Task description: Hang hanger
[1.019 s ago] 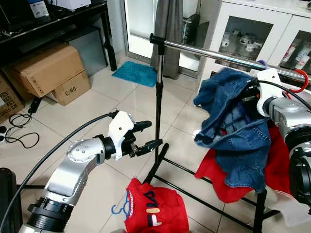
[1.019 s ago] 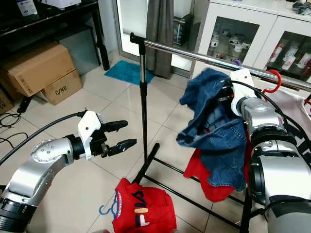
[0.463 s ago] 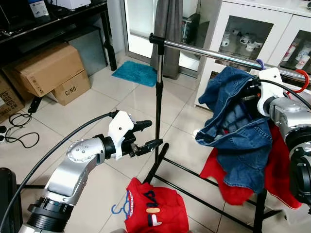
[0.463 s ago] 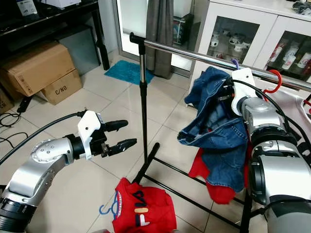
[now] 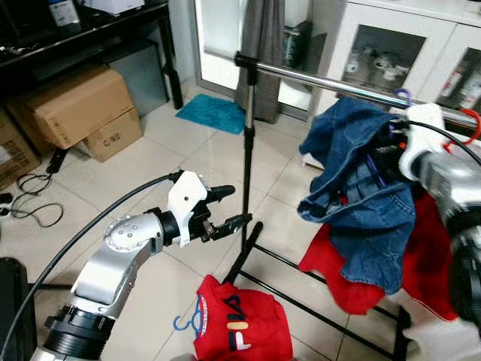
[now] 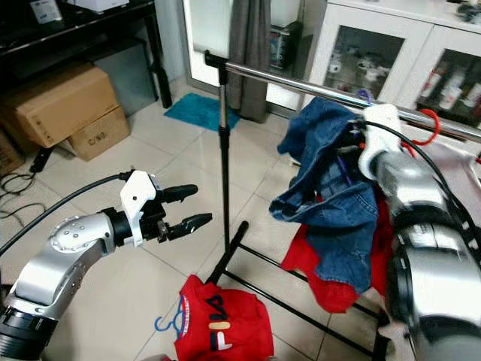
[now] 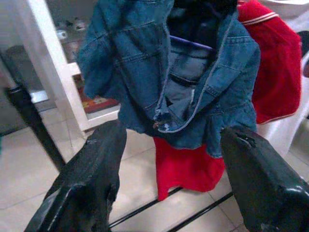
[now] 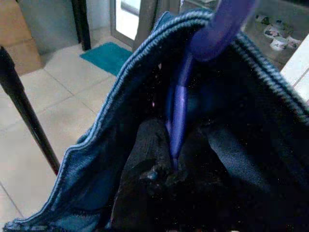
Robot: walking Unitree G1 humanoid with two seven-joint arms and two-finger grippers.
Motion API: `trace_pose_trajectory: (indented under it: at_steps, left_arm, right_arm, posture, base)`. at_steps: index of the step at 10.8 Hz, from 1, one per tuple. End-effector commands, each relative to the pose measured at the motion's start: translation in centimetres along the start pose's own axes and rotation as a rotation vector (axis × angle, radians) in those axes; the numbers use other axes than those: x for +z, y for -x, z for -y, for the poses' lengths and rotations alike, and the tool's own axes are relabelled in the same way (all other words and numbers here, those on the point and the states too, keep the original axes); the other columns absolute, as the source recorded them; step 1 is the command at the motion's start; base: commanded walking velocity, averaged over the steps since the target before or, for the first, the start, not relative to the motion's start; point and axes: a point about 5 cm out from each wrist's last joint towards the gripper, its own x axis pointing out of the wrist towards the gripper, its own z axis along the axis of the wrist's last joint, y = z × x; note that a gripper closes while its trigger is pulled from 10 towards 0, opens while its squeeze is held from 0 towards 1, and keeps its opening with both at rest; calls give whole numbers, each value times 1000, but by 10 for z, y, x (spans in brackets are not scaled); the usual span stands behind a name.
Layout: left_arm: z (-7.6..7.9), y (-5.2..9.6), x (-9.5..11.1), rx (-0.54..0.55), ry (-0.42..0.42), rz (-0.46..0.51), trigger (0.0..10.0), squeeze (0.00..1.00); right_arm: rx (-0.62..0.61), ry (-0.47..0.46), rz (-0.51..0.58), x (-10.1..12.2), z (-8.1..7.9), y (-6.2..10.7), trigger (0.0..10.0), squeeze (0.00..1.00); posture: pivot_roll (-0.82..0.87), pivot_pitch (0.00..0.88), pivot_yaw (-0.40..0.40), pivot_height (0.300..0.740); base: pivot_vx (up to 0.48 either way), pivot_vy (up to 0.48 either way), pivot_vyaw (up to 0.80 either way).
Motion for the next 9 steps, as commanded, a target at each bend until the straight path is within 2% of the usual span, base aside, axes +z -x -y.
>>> trace_pose_trajectory:
  at_steps: [1, 2, 3, 6, 8, 9]
  left_arm:
    - [-3, 1, 1, 28, -14, -2, 10000, 0]
    - [-4, 1, 1, 44, -15, 4, 10000, 0]
    - [-5, -1, 2, 75, -19, 15, 10000, 0]
    - [-6, -5, 0, 159, -25, 30, 10000, 0]
    - [-11, -8, -3, 329, 1, 39, 10000, 0]
    - [-10, -1, -13, 388, 37, 26, 10000, 0]
  right_arm:
    - [-2, -19, 51, 11, 8, 7, 0, 0]
    - [4, -30, 71, 12, 10, 12, 0, 0]
    - [21, 6, 104, 13, 10, 21, 0, 0]
    - [83, 22, 134, 1, -7, 41, 0, 0]
    - [106, 41, 97, -27, -29, 59, 0, 0]
    - [106, 26, 36, -46, -42, 67, 0, 0]
  posture:
    - [-7, 0, -5, 740]
    - [-9, 0, -2, 740]
    - [-23, 0, 5, 740]
    - [-41, 4, 19, 740]
    - [-48, 7, 14, 740]
    - [-55, 11, 13, 740]
  base:
    - [0, 0, 0]
    - [0, 0, 0]
    - [0, 0, 0]
    - [0, 0, 0]
    - [0, 0, 0]
    - [0, 0, 0]
